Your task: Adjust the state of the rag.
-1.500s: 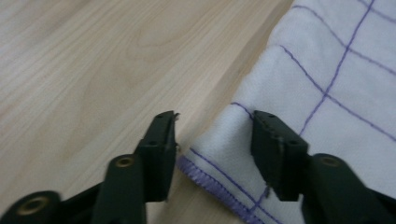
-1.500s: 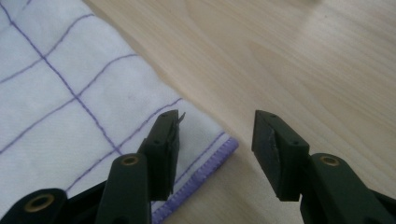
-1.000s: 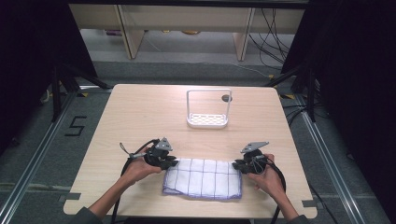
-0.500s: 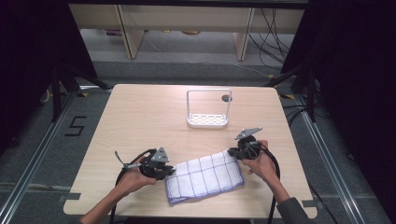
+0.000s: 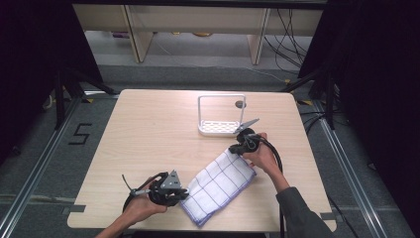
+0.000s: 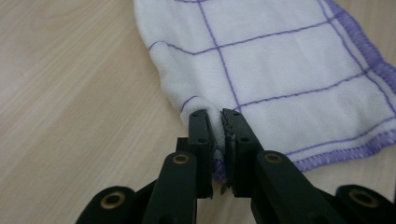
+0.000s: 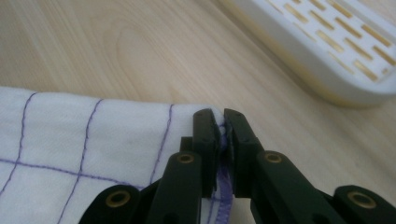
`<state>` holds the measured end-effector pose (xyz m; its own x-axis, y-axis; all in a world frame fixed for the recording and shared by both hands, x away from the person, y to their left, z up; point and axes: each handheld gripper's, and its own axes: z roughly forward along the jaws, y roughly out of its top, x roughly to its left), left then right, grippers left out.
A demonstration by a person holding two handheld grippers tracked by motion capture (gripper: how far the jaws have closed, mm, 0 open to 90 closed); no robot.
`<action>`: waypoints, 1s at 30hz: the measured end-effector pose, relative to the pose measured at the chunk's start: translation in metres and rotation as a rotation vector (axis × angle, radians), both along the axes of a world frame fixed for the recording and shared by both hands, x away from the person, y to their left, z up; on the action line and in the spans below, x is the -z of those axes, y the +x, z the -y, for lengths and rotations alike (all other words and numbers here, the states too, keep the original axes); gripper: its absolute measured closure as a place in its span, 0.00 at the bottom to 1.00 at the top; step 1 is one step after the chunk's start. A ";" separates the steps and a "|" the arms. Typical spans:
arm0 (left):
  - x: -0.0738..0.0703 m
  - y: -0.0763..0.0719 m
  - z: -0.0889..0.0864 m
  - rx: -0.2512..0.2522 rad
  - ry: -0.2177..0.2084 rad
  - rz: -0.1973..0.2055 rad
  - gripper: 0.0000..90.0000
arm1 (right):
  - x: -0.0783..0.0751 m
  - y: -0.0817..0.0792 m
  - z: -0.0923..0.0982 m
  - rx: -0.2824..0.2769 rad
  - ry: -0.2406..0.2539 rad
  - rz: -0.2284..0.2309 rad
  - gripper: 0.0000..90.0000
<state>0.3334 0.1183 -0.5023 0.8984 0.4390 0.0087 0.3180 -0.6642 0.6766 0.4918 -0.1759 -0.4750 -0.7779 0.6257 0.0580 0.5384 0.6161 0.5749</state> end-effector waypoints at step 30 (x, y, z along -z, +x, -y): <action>-0.003 -0.032 0.061 0.075 -0.128 -0.021 0.69 | -0.010 0.009 -0.049 0.051 0.067 0.000 0.64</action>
<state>0.3018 0.0578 -0.4993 0.9281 0.3670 -0.0623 0.2857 -0.5949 0.7513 0.5013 -0.1272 -0.4649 -0.7451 0.6593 0.1007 0.5680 0.5481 0.6139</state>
